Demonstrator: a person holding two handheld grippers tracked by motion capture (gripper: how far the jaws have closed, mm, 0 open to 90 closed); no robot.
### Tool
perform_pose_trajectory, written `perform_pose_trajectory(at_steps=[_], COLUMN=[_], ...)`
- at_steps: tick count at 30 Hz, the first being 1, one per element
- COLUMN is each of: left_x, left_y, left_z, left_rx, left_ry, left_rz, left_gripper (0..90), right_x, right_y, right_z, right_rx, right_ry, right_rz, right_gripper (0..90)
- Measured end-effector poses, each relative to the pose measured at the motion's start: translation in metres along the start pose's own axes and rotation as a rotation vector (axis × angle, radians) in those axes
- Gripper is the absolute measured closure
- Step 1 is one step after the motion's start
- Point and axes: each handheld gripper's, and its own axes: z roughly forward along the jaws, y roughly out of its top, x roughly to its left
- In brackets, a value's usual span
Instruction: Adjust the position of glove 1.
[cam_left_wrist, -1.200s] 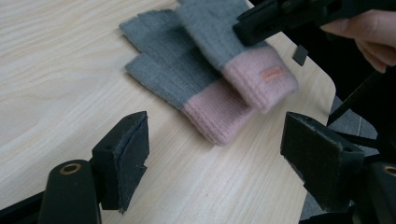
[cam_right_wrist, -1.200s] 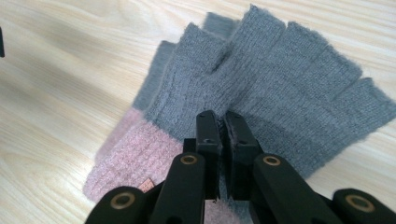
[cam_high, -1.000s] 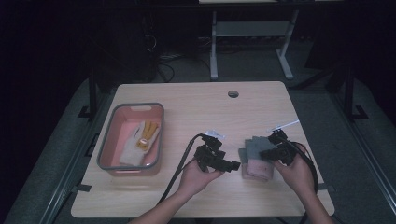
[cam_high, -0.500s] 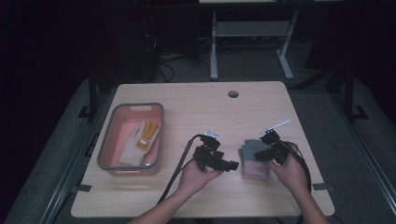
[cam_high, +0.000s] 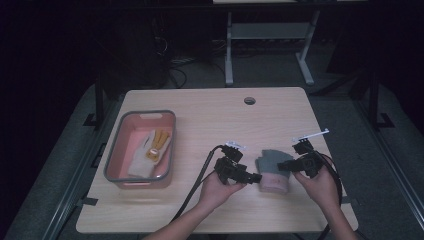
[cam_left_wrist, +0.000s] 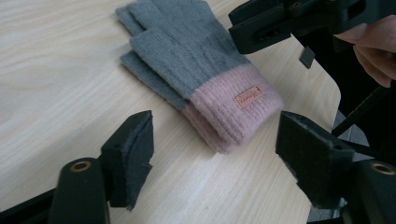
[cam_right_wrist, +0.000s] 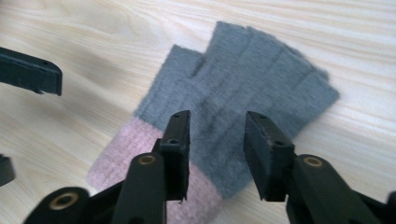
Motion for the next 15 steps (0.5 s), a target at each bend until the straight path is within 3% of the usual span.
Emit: perform_pose_trajectory(at_steps=[8, 15], left_x=[0.000, 0.000], left_y=[0.002, 0.002], left_z=[0.019, 0.037], left_rx=[0.013, 0.029], left_ry=[0.004, -0.021], left_rz=[-0.035, -0.077], left_gripper=[31.9, 34.5], right_x=[-0.012, -0.017], right_y=[-0.011, -0.016], right_z=[0.000, 0.004], right_rx=[-0.015, -0.018], right_ry=[0.014, 0.039], right_rz=[0.039, 0.064], right_gripper=[52.9, 50.9])
